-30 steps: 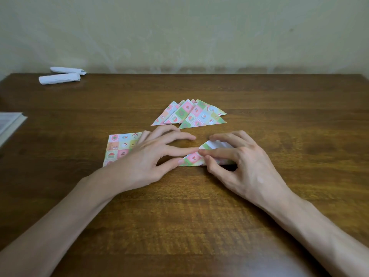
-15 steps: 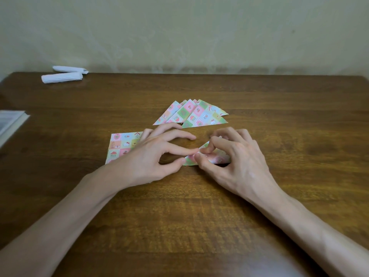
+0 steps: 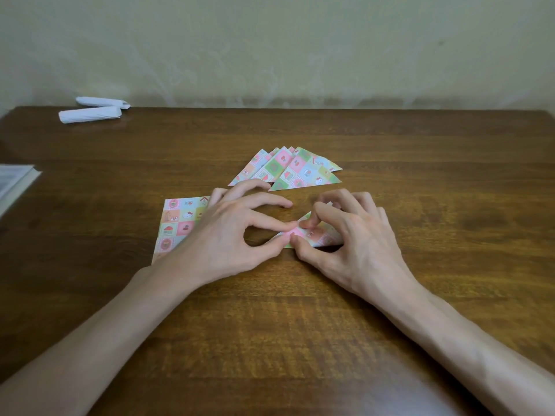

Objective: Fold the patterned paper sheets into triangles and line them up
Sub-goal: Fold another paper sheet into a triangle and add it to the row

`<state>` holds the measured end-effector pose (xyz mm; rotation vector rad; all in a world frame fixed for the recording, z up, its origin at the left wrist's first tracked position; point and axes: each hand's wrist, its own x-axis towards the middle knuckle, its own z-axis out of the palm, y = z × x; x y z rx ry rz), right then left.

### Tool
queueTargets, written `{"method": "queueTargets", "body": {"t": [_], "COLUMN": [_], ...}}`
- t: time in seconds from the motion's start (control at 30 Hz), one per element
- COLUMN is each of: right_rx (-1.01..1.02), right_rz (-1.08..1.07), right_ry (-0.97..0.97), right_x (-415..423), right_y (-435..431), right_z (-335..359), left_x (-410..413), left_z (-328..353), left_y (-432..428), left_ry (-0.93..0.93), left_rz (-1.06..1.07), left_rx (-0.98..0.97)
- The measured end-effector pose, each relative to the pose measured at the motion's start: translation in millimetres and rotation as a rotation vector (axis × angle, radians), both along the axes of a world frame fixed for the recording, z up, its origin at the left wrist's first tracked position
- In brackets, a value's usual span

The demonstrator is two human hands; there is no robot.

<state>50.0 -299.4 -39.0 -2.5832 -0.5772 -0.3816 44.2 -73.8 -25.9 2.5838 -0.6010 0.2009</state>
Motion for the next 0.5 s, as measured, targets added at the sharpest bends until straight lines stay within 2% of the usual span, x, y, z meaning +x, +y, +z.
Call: {"method": "queueTargets", "body": {"t": [0.3, 0.5], "right_rx": [0.024, 0.031], "right_rz": [0.015, 0.04], "right_ry": [0.013, 0.066], "right_x": [0.7, 1.1], "right_y": [-2.5, -4.8], "right_z": [-1.3, 1.5], "left_x": [-0.7, -2.3], "left_z": [4.5, 16.7], "left_y": [-2.3, 2.2], "left_ry": [0.076, 0.233], "left_rz": [0.026, 0.02], "left_rx": [-0.017, -0.013]}}
